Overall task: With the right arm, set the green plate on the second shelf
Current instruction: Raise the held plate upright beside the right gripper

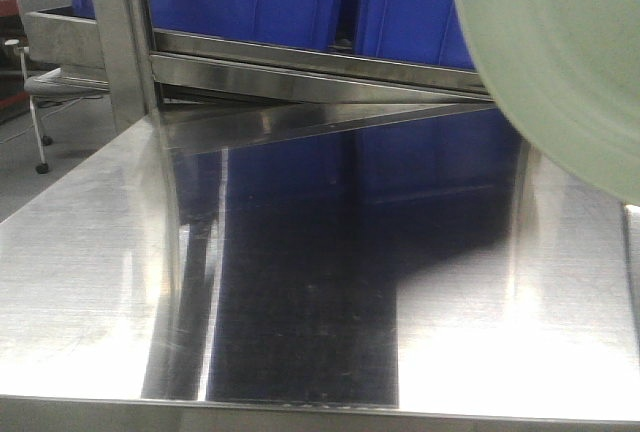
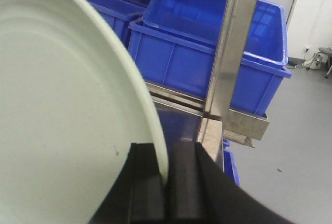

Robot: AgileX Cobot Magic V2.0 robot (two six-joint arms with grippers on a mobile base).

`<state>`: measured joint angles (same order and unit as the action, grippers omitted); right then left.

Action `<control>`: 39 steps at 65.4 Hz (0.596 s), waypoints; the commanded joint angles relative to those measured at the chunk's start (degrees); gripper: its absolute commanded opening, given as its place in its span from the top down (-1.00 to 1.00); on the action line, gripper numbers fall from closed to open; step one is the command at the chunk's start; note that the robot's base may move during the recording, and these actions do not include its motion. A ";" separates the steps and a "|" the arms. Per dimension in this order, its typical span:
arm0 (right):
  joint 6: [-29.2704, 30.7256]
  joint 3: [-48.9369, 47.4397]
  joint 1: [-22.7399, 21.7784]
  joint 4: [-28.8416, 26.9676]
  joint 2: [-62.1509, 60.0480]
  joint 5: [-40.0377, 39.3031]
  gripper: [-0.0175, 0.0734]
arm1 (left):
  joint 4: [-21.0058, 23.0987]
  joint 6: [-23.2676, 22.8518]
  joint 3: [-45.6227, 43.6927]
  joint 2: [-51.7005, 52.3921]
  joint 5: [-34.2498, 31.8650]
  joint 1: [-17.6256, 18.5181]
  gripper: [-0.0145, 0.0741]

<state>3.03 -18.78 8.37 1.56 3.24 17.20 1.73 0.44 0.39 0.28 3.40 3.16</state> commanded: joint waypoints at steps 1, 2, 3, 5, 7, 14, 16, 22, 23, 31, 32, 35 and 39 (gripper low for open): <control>0.06 0.12 -0.15 -0.45 0.71 -10.28 0.49 | 0.53 -0.44 2.40 0.84 -5.01 0.12 0.38; 0.06 0.54 -0.15 -0.45 0.71 -10.61 0.49 | 0.53 -0.44 2.40 0.84 -5.01 0.12 0.38; 0.06 0.78 -0.15 -0.45 0.71 -10.99 0.49 | 0.53 -0.44 2.40 0.84 -5.01 0.12 0.38; 0.06 1.25 -0.15 -0.45 0.71 -11.28 0.49 | 0.53 -0.44 2.40 0.84 -5.01 0.12 0.38; 0.06 1.73 -0.15 -0.45 0.71 -11.41 0.49 | 0.53 -0.44 2.40 0.84 -5.01 0.12 0.38; 0.06 3.83 -0.15 -0.45 0.71 -12.36 0.49 | 0.53 -0.44 2.40 0.84 -5.01 0.12 0.38; 0.06 4.55 -0.15 -0.45 0.71 -12.84 0.49 | 0.53 -0.44 2.40 0.84 -5.01 0.12 0.38; 0.06 5.90 -0.15 -0.45 0.71 -15.24 0.49 | 0.53 -0.44 2.40 0.84 -5.01 0.12 0.38; 0.06 6.17 -0.15 -0.45 0.71 -15.65 0.49 | 0.53 -0.44 2.40 0.84 -5.01 0.12 0.38; 0.06 7.42 -0.15 -0.45 0.71 -19.37 0.49 | 0.53 -0.44 2.40 0.84 -5.01 0.12 0.38; 0.06 7.63 -0.15 -0.45 0.71 -19.58 0.49 | 0.53 -0.44 2.40 0.84 -5.01 0.12 0.38; 0.06 8.13 -0.15 -0.45 0.71 -20.01 0.49 | 0.53 -0.44 2.40 0.84 -5.01 0.12 0.38; 0.06 8.71 -0.15 -0.45 0.71 -20.01 0.49 | 0.53 -0.44 2.40 0.84 -5.01 0.12 0.38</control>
<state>3.03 -9.00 8.37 1.56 3.24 4.66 1.73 0.44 0.39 0.28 3.40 3.16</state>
